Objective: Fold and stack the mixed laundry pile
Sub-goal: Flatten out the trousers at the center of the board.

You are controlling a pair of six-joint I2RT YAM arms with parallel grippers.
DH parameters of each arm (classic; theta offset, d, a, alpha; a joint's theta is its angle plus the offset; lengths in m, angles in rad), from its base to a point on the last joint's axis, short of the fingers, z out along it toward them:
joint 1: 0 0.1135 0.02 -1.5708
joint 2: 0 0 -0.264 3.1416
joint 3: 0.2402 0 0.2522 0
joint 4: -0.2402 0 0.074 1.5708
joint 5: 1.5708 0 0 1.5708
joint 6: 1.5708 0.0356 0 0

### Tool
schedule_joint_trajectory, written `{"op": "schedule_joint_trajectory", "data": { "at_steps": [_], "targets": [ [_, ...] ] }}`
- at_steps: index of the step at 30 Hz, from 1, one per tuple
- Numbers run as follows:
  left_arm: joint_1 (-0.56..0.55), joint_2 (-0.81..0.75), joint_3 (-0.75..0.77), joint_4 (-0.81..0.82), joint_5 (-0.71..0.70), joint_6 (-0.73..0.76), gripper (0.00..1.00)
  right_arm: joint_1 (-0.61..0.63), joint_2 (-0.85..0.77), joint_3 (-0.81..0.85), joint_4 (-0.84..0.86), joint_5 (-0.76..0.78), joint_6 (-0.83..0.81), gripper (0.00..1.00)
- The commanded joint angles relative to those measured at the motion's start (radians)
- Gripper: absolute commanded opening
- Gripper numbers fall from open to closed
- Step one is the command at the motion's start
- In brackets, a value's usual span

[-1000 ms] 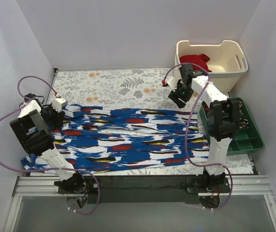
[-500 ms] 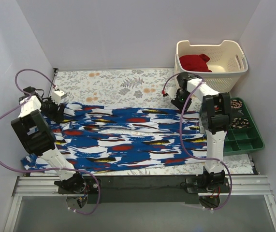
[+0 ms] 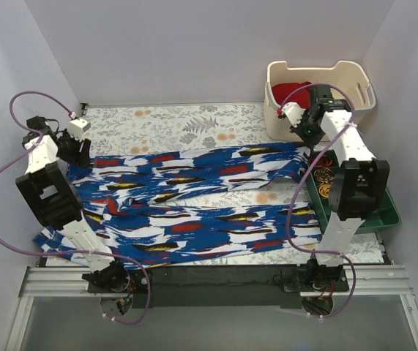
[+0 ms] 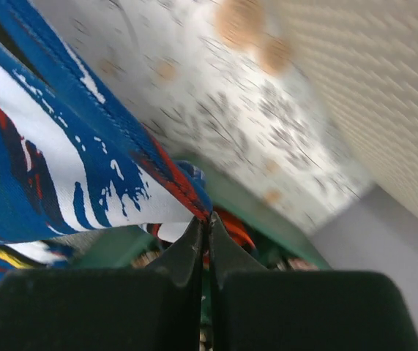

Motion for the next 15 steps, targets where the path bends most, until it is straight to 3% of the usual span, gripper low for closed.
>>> {"op": "schedule_joint_trajectory", "data": {
  "at_steps": [1, 6, 15],
  "targets": [
    [-0.012, 0.078, 0.089, 0.052, 0.002, -0.03, 0.53, -0.038, -0.087, -0.002, -0.013, 0.101, -0.07, 0.01],
    [-0.055, 0.162, 0.131, 0.093, -0.021, 0.027, 0.52, -0.046, -0.098, -0.013, -0.014, 0.07, -0.066, 0.01],
    [-0.073, 0.268, 0.21, 0.086, 0.088, 0.21, 0.52, -0.006, -0.08, -0.01, -0.022, 0.066, -0.034, 0.01]
  ]
}}
